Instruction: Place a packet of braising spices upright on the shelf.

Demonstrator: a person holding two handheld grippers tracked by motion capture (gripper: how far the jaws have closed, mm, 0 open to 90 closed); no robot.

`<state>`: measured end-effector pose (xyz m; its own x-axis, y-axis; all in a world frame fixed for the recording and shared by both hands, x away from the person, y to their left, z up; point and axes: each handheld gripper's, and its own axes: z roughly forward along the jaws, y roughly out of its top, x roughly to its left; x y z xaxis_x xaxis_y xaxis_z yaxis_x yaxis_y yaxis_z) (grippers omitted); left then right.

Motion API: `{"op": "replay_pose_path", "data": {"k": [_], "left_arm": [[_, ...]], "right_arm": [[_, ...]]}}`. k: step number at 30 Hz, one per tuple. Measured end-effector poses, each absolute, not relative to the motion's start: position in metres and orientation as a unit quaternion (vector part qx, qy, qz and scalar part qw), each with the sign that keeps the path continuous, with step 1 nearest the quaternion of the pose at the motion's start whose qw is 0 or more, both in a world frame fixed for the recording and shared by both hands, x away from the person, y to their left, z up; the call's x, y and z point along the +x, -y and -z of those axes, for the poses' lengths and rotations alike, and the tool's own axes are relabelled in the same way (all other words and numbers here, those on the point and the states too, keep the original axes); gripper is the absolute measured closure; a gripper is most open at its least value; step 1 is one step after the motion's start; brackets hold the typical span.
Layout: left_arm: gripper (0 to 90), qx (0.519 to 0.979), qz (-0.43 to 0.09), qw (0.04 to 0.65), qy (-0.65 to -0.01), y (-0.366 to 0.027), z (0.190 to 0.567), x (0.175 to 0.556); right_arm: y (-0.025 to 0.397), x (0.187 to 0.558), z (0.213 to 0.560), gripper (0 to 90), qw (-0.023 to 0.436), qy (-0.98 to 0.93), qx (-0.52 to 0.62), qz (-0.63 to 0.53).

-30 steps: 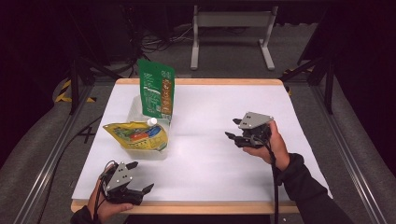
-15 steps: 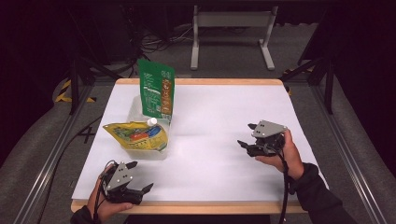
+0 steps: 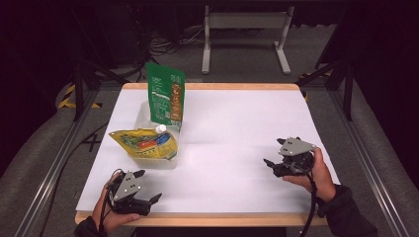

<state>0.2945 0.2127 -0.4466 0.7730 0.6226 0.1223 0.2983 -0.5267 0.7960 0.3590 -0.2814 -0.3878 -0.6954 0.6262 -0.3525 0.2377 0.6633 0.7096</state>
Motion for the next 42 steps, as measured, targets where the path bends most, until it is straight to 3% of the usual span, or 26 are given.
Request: {"op": "replay_pose_path", "data": {"k": [42], "left_arm": [[8.7,0.838,-0.208,0.415,-0.287,-0.230,0.447,0.300]], "right_arm": [[0.389,0.283,0.433,16.0,0.296,-0.794,0.382,-0.368]]}}
